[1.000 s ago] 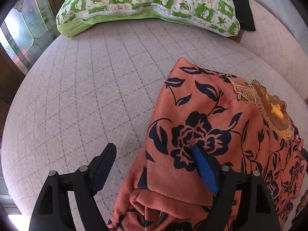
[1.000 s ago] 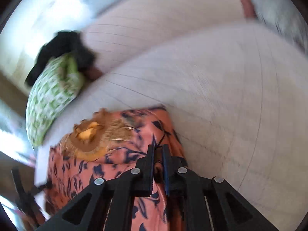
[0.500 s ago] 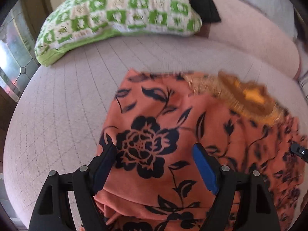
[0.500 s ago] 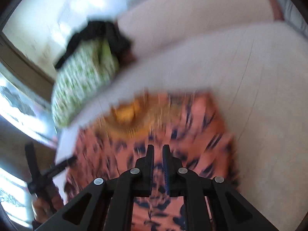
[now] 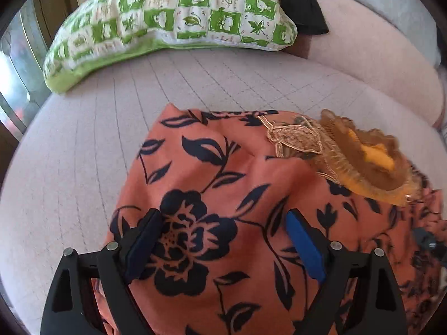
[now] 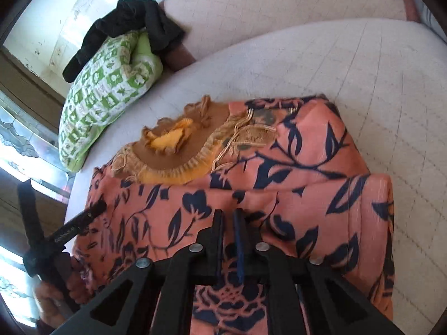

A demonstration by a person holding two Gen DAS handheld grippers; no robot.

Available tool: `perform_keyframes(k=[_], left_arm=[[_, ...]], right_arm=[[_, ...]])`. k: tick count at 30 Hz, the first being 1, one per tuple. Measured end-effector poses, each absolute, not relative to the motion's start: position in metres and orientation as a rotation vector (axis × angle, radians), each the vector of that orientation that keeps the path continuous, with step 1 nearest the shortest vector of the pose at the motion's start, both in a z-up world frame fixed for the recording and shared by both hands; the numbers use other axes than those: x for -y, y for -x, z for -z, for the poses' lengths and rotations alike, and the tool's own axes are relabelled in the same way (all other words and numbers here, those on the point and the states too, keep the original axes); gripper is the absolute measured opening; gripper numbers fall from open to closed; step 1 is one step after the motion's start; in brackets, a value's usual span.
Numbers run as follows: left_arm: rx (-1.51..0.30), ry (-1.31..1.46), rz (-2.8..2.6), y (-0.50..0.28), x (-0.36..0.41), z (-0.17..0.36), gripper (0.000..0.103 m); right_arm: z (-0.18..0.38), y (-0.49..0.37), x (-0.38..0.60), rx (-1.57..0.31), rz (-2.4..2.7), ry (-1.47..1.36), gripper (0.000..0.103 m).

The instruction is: Fold small clothes

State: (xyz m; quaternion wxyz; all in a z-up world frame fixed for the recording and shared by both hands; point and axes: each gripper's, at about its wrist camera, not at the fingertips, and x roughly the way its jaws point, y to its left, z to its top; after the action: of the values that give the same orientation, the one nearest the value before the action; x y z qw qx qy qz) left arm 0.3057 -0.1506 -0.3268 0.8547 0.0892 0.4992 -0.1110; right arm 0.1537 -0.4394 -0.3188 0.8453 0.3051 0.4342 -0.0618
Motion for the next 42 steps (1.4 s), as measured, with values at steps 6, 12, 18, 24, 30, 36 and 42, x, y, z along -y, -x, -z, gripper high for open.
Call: perform_keyframes(k=[6,12,18,24,30,36,42], left_arm=[[-1.082,-0.215,0.269,-0.289,0.161,0.32,0.091],[-1.062,-0.35,0.263,-0.239,0.165,0.309,0.091],[-1.055,-0.369,0.286,-0.195,0.151,0.32,0.091],[-1.103,-0.258,0.307,-0.173,0.123,0.313,0.091],[-1.021,-0.288,0.259,-0.145,0.094,0.302,0.091],[-1.003,-0.244,0.314,-0.114,0.075,0.297,0.091],[-1.039,-0.322,0.312,-0.095,0.084,0.32,0.091]], right_arm=[[0.316,-0.151,0.427,-0.989,0.027,-0.682,0.011],[0.315,-0.138,0.394,-1.089,-0.058,-0.619,0.011],[0.325,-0.115,0.386,-1.131,-0.064,-0.636,0.01],[0.318,-0.092,0.409,-1.122,0.007,-0.699,0.01],[0.333,-0.058,0.451,-1.09,0.04,-0.95,0.009],[0.332,-0.034,0.441,-1.123,0.057,-0.882,0.012],[0.332,-0.011,0.431,-1.099,0.061,-0.867,0.012]])
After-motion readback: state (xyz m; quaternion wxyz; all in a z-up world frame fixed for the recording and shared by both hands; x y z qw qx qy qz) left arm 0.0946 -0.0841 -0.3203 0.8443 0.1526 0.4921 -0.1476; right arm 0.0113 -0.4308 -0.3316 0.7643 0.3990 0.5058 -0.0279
